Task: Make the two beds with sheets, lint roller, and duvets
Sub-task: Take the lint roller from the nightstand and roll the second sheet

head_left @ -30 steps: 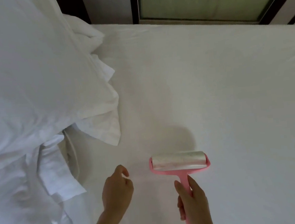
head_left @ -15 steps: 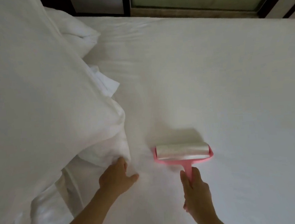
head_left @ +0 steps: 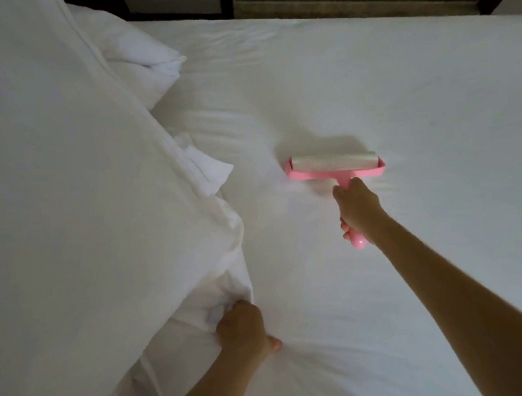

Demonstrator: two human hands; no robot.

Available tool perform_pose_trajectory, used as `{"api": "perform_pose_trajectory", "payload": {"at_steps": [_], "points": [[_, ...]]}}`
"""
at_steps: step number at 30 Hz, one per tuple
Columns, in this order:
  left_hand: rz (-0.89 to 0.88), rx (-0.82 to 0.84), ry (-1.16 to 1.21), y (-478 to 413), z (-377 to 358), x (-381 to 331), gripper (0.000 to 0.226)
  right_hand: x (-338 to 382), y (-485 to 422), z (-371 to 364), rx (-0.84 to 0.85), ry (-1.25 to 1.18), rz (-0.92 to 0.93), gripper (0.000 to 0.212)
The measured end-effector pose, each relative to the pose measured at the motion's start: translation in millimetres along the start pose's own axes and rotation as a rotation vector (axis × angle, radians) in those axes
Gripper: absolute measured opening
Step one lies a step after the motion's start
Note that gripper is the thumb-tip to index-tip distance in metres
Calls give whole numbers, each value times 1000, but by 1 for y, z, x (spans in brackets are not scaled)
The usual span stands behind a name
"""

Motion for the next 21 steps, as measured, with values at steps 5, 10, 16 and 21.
{"api": "perform_pose_trajectory", "payload": {"at_steps": [5, 10, 16, 21], "points": [[-5, -1, -60, 1, 3, 0, 67, -121, 84, -16, -21, 76, -9, 15], [2, -13, -67, -2, 4, -1, 66, -192, 135, -20, -79, 183, 41, 41], [53, 45, -37, -11, 2, -2, 69, -48, 87, -13, -61, -145, 140, 38], [35, 33, -51, -11, 0, -2, 65, 51, 21, -49, -56, 123, 283, 41]]}}
Point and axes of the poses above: each hand's wrist, its own y-axis away from the middle knuckle, its own z-axis out of the back of the hand, x = y × z, the point moved 5 cm from there along -y, towards the middle knuckle, and after that the axes turned 13 degrees about -z, right-handed, at the moved point
